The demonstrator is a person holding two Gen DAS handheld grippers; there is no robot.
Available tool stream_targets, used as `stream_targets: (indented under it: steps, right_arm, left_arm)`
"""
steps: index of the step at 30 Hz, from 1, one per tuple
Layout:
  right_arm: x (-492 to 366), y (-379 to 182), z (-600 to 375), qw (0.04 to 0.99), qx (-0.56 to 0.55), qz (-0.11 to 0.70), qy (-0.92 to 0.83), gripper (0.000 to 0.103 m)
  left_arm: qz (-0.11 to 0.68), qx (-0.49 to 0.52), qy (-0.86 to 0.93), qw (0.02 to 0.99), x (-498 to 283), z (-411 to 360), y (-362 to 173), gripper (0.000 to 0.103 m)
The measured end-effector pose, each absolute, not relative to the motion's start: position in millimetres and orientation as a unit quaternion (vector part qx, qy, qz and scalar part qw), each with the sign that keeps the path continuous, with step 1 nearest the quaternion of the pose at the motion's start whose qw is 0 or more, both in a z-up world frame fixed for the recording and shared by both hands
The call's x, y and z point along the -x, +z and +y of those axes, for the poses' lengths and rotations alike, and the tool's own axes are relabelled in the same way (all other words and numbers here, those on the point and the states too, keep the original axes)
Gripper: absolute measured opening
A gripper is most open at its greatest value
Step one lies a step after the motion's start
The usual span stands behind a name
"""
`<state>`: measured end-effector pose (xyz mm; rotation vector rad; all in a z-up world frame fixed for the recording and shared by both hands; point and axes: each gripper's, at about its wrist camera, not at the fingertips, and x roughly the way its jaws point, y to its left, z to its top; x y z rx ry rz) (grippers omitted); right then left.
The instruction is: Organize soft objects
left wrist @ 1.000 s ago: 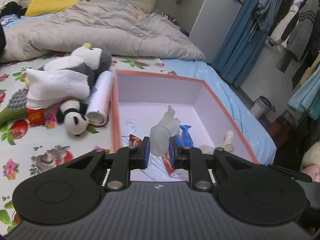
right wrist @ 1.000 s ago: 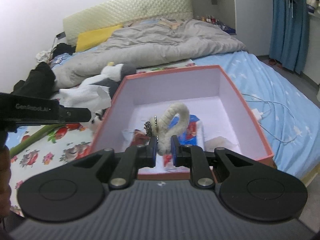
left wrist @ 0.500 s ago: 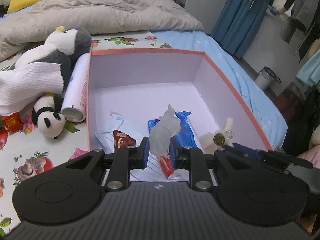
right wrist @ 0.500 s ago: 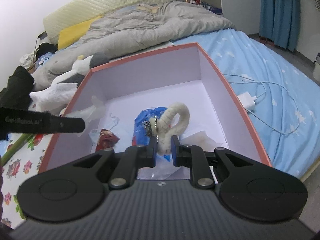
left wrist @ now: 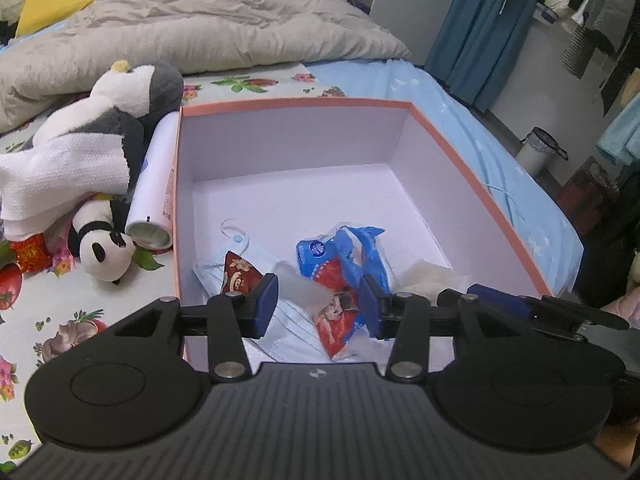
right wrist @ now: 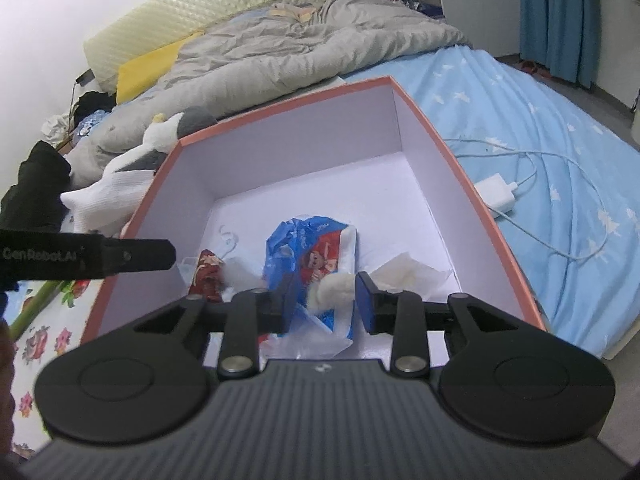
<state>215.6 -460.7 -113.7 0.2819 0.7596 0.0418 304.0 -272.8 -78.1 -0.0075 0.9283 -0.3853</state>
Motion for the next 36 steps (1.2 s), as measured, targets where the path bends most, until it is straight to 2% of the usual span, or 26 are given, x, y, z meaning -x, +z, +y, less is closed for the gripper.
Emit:
stream_targets:
  steps: [21,36]
  right_arm:
    - [-147,-69,-424,0.937,-0.124,0.324,0.042,0.036]
    - [-104,-49,-382,0.944,-0.096,0.303,0.089,0.036]
  left_arm:
    - [0.365,0.01,-0.182,0.913,-213,-221,-16,0.051]
    - [0.337,0.036,-0.149,0.929,-141,-157,1,0.051]
